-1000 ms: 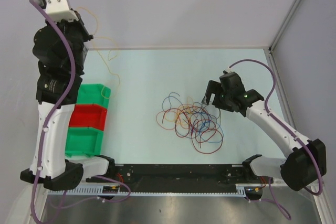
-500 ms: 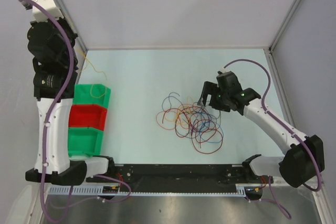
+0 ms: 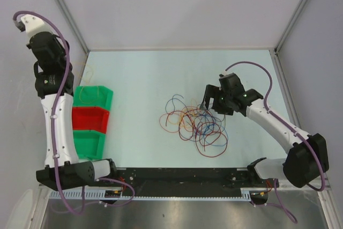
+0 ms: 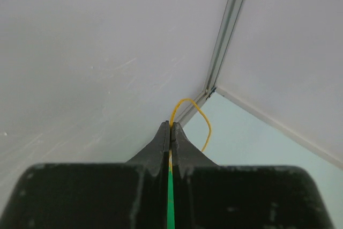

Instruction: Untangle the cables

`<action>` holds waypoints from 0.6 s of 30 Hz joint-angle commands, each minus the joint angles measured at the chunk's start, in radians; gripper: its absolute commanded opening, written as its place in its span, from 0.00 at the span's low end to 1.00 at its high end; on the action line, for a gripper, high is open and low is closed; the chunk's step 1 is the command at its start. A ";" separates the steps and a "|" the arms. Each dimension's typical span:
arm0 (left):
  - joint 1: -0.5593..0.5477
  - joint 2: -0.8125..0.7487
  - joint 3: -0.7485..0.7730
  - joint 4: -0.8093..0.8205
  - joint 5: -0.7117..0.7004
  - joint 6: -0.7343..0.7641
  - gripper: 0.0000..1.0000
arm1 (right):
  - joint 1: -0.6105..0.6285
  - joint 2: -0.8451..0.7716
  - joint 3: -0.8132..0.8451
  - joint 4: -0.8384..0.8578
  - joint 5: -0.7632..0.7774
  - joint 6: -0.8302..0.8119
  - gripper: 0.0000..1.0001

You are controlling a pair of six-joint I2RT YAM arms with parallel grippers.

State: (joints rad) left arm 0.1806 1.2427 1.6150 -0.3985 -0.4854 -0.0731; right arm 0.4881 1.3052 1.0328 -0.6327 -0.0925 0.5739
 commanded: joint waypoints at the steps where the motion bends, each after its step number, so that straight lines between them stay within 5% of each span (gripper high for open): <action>1: 0.065 -0.057 -0.073 0.013 0.063 -0.138 0.00 | 0.009 0.006 0.041 0.004 -0.018 -0.002 0.96; 11: 0.138 -0.143 -0.257 0.003 0.053 -0.261 0.00 | 0.041 0.034 0.076 -0.027 -0.009 0.035 0.96; 18: 0.177 -0.167 -0.379 0.033 0.194 -0.323 0.00 | 0.095 0.057 0.124 -0.045 0.031 0.073 0.96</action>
State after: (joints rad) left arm 0.3462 1.1011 1.2785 -0.4129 -0.3870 -0.3431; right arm 0.5568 1.3518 1.1023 -0.6621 -0.0898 0.6121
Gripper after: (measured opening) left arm 0.008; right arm 0.959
